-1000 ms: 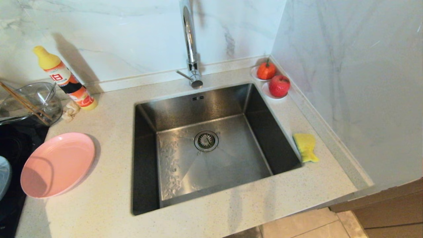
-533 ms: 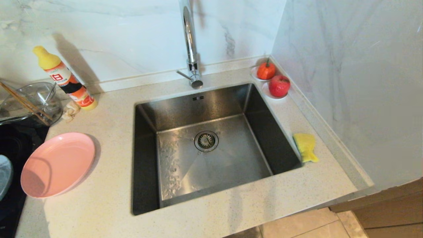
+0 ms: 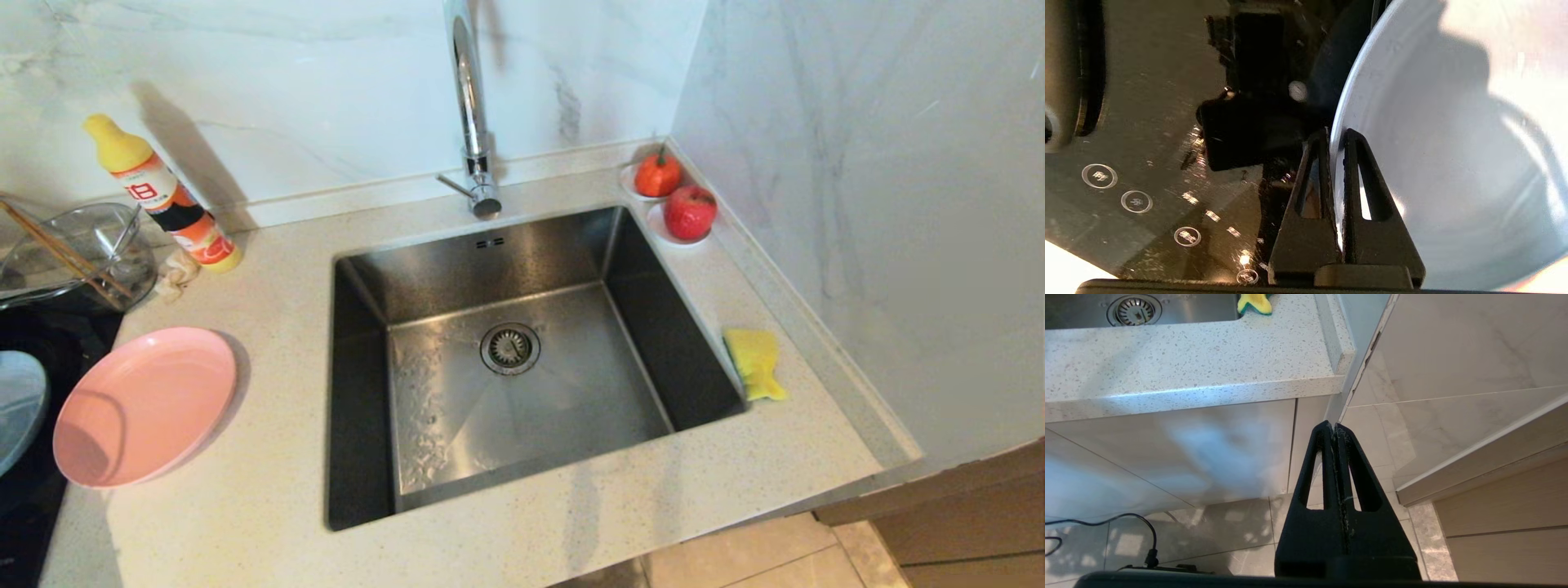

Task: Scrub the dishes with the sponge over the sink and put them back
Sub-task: Place the plate on the plate

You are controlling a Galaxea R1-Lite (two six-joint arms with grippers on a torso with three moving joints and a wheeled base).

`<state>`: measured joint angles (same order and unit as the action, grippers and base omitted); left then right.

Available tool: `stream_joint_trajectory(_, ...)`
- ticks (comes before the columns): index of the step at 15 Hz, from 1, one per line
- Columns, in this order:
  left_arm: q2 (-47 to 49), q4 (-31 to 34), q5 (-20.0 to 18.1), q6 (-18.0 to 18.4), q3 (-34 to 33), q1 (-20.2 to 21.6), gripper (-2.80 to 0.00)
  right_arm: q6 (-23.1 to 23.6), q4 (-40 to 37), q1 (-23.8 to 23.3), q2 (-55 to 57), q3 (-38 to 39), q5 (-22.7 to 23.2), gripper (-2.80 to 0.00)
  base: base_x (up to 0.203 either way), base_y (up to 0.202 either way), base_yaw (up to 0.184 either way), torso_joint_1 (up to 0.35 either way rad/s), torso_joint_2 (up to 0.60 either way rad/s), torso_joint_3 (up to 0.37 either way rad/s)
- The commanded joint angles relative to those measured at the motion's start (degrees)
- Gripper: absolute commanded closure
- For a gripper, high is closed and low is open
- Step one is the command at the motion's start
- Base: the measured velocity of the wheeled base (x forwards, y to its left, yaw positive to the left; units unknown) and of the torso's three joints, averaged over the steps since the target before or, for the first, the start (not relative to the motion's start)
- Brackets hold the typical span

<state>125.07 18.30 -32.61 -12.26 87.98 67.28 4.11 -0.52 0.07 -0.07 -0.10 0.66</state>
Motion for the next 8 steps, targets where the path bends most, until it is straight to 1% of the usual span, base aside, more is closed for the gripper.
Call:
stream_joint_trajectory(1,-1.9,0.3,-0.3,0.2,0.4,0.0,0.00,0.1,0.0,0.0,0.0,0.0,0.0,0.00,0.000,0.000,0.000,0.000,0.00,0.000)
stream_joint_trajectory(3,-4.2,0.7,-0.6,0.1,0.5,0.0,0.00,0.1,0.0,0.0,0.0,0.0,0.0,0.00,0.000,0.000,0.000,0.000,0.00,0.000)
stream_joint_trajectory(6,-7.9,5.9,-4.0,0.5,1.3,0.0,0.00,0.1,0.0,0.0,0.0,0.0,0.0,0.00,0.000,0.000,0.000,0.000,0.00,0.000)
stream_joint_trajectory(8,-10.2,8.2,-5.2,0.9,1.3,0.0,0.00,0.0,0.0,0.0,0.0,0.0,0.0,0.00,0.000,0.000,0.000,0.000,0.00,0.000)
